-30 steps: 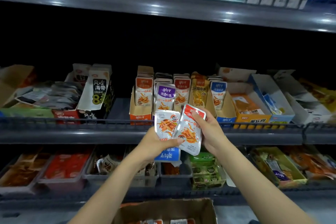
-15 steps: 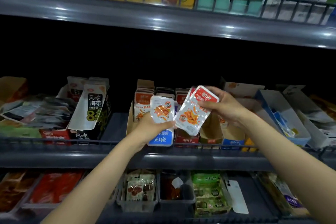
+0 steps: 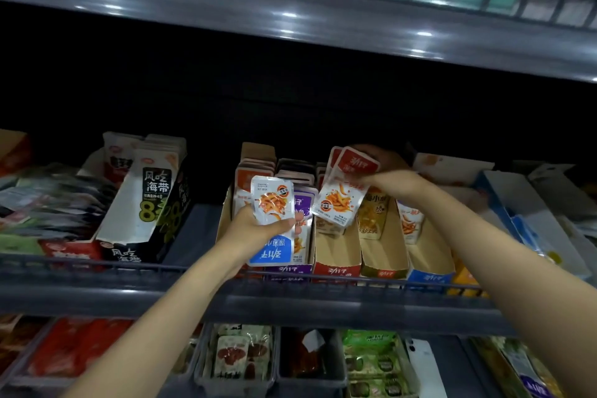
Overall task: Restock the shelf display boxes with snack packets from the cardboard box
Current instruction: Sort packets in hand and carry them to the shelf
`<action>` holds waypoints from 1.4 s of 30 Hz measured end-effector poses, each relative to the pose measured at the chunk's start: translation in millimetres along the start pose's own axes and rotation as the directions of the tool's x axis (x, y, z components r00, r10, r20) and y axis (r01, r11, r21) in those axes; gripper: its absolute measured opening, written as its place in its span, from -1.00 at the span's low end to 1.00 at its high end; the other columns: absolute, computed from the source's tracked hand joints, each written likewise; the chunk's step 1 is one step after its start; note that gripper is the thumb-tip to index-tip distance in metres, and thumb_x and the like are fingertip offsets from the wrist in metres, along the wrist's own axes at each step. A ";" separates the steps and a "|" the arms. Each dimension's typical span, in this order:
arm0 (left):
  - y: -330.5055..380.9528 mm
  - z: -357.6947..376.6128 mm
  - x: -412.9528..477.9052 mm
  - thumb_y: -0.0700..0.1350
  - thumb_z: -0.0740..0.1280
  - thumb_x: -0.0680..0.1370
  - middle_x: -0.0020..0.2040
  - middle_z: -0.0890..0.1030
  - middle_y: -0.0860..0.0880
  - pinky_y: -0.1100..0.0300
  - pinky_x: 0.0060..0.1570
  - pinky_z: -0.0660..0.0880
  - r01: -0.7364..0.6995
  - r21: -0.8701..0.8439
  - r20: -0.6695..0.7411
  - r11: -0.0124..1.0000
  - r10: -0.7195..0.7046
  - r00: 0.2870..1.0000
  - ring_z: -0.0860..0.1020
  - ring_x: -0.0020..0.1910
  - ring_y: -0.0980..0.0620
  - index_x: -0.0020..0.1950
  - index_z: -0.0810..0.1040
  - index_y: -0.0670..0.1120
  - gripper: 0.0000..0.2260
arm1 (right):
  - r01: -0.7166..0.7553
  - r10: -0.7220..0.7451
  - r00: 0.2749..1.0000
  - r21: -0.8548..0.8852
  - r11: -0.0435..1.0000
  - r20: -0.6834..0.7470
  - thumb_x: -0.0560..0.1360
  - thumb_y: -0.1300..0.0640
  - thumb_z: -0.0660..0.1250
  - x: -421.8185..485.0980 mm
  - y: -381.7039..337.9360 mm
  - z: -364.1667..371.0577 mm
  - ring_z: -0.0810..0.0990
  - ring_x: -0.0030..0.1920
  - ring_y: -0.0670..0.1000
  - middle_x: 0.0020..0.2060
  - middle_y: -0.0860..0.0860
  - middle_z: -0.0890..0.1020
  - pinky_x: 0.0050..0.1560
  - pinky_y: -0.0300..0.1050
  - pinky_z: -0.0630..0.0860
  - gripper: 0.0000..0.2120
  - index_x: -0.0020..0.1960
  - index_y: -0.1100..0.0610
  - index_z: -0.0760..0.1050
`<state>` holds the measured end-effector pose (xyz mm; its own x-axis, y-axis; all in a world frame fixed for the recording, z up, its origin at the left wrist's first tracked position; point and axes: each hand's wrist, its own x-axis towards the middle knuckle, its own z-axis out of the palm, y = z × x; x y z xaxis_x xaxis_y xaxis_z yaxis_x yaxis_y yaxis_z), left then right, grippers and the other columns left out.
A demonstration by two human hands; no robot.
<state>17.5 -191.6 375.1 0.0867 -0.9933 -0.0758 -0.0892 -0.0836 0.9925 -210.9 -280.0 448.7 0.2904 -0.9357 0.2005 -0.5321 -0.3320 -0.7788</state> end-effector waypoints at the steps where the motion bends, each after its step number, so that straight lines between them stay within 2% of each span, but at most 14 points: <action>1: -0.1 -0.2 0.2 -0.11 0.43 0.47 0.05 0.63 -0.02 0.16 -0.12 0.59 0.015 0.007 0.013 1.000 -0.015 1.000 0.63 -0.05 0.04 0.15 0.49 -0.03 -0.71 | -0.019 0.019 1.000 0.000 1.000 0.020 0.35 0.15 0.51 1.1 1.9 -3.1 0.54 0.03 -0.12 0.02 -0.14 0.55 -0.08 -0.34 0.46 -0.43 0.30 -0.05 0.40; 5: -0.4 0.5 4.2 -0.09 0.45 0.46 0.08 0.63 -0.04 0.08 -0.04 0.60 0.049 0.020 0.008 0.999 -0.050 0.999 0.63 -0.02 0.00 0.20 0.48 -0.06 -0.65 | -0.026 0.027 0.998 -0.017 1.000 0.048 0.37 0.13 0.50 4.5 5.3 -9.5 0.52 0.00 -0.20 0.04 -0.16 0.53 -0.12 -0.32 0.45 -0.44 0.29 -0.10 0.38; 10: 0.0 1.5 4.5 -0.09 0.43 0.47 -0.04 0.58 0.04 0.24 -0.23 0.55 0.046 0.025 -0.019 0.999 -0.046 0.999 0.59 -0.14 0.10 0.14 0.44 -0.02 -0.71 | 0.045 -0.038 0.996 -0.087 0.995 0.075 0.38 0.14 0.49 7.2 5.0 -2.0 0.50 0.09 -0.11 0.06 -0.18 0.51 -0.05 -0.30 0.45 -0.48 0.23 -0.16 0.37; 14: 0.1 2.6 4.4 -0.09 0.42 0.48 -0.13 0.57 0.08 0.29 -0.31 0.51 0.050 0.028 -0.022 0.998 -0.050 0.999 0.58 -0.20 0.13 0.08 0.44 0.00 -0.76 | 0.093 -0.078 0.993 -0.201 0.975 0.085 0.41 0.15 0.46 7.9 13.8 13.2 0.53 0.14 -0.02 0.14 -0.07 0.51 -0.03 -0.21 0.53 -0.50 0.27 -0.12 0.37; 16: 0.0 2.4 4.9 -0.08 0.42 0.48 -0.13 0.56 0.08 0.29 -0.31 0.50 0.056 0.035 -0.028 0.998 -0.055 0.998 0.57 -0.20 0.13 0.07 0.44 0.00 -0.76 | 0.130 -0.114 0.991 -0.319 0.939 0.069 0.44 0.11 0.43 6.6 19.4 22.9 0.53 0.17 0.02 0.20 -0.01 0.50 0.01 -0.15 0.54 -0.48 0.33 -0.08 0.33; 20: 0.2 2.4 5.3 -0.08 0.43 0.47 -0.02 0.60 0.02 0.23 -0.21 0.56 0.065 0.045 -0.027 0.997 -0.064 0.998 0.60 -0.12 0.07 0.13 0.46 -0.03 -0.72 | 0.165 -0.183 0.983 -0.525 0.835 0.018 0.44 0.03 0.43 1.8 25.4 33.9 0.49 0.22 0.05 0.26 0.05 0.45 0.02 -0.24 0.44 -0.42 0.39 -0.03 0.29; 25: 0.3 3.2 5.0 -0.09 0.43 0.48 -0.04 0.59 0.03 0.25 -0.24 0.54 0.056 0.039 -0.020 0.998 -0.055 0.998 0.60 -0.16 0.09 0.11 0.45 -0.02 -0.74 | 0.230 -0.266 0.963 -0.657 0.718 0.047 0.39 -0.02 0.47 2.9 36.6 38.6 0.32 0.34 0.05 0.33 -0.02 0.35 0.29 -0.03 0.38 -0.38 0.38 -0.01 0.33; 28: 1.9 3.1 3.4 -0.10 0.42 0.48 -0.07 0.59 0.04 0.24 -0.24 0.55 0.053 0.035 -0.016 0.998 -0.052 0.998 0.59 -0.17 0.10 0.06 0.45 0.01 -0.78 | 0.256 -0.282 0.956 -0.683 0.684 0.076 0.38 -0.03 0.47 5.1 40.0 36.6 0.23 0.41 0.04 0.40 -0.05 0.28 0.38 0.04 0.31 -0.32 0.43 -0.06 0.28; 30: 2.3 3.6 3.2 -0.09 0.43 0.47 0.02 0.61 -0.01 0.13 -0.09 0.59 0.060 0.046 -0.015 0.997 -0.059 0.998 0.62 -0.08 0.03 0.15 0.46 -0.03 -0.71 | 0.238 -0.228 0.968 -0.681 0.693 0.106 0.41 0.00 0.45 5.3 43.1 36.1 0.23 0.44 0.03 0.44 -0.04 0.27 0.41 0.02 0.28 -0.28 0.47 -0.07 0.20; 32: 2.6 4.1 2.8 -0.09 0.43 0.47 0.08 0.61 -0.04 0.05 0.00 0.59 0.061 0.058 -0.017 0.996 -0.060 0.998 0.62 -0.02 -0.02 0.20 0.46 -0.05 -0.66 | 0.172 -0.117 0.985 -0.635 0.753 0.128 0.45 0.01 0.41 5.1 46.4 36.2 0.35 0.38 0.04 0.41 0.01 0.34 0.35 0.00 0.38 -0.32 0.48 -0.06 0.18; 34: 2.2 4.1 2.5 -0.09 0.44 0.47 0.09 0.62 -0.04 0.04 0.00 0.59 0.063 0.050 -0.014 0.997 -0.062 0.998 0.62 -0.02 -0.02 0.21 0.46 -0.05 -0.66 | 0.121 -0.057 0.990 -0.599 0.791 0.125 0.48 -0.02 0.37 3.8 48.1 37.5 0.45 0.31 0.03 0.36 0.03 0.43 0.27 -0.04 0.46 -0.38 0.46 -0.03 0.22; 39: 3.1 4.2 -0.7 -0.05 0.40 0.49 0.06 0.63 -0.03 0.12 -0.09 0.59 0.061 0.009 -0.019 0.998 -0.061 0.998 0.63 -0.06 0.01 0.18 0.46 -0.03 -0.71 | 0.160 -0.114 0.987 -0.597 0.786 0.114 0.49 0.01 0.37 -7.4 33.1 38.8 0.45 0.31 0.03 0.40 0.03 0.38 0.23 -0.09 0.46 -0.30 0.51 -0.08 0.07; 42: 8.7 6.5 -3.6 0.07 0.31 0.54 0.02 0.65 -0.03 0.15 -0.13 0.60 0.049 -0.094 -0.057 0.994 -0.054 0.997 0.65 -0.09 0.03 0.17 0.48 -0.01 -0.73 | 0.183 -0.222 0.975 -0.523 0.832 -0.012 0.52 -0.05 0.31 -23.5 15.6 42.0 0.47 0.28 -0.01 0.39 -0.01 0.39 0.23 -0.17 0.41 -0.38 0.50 -0.04 0.14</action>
<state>9.9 -189.2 383.4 0.1483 -0.9811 -0.1239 0.0085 -0.1240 0.9922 -192.6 -258.2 406.8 0.3919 -0.8398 0.3756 -0.8058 -0.5104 -0.3004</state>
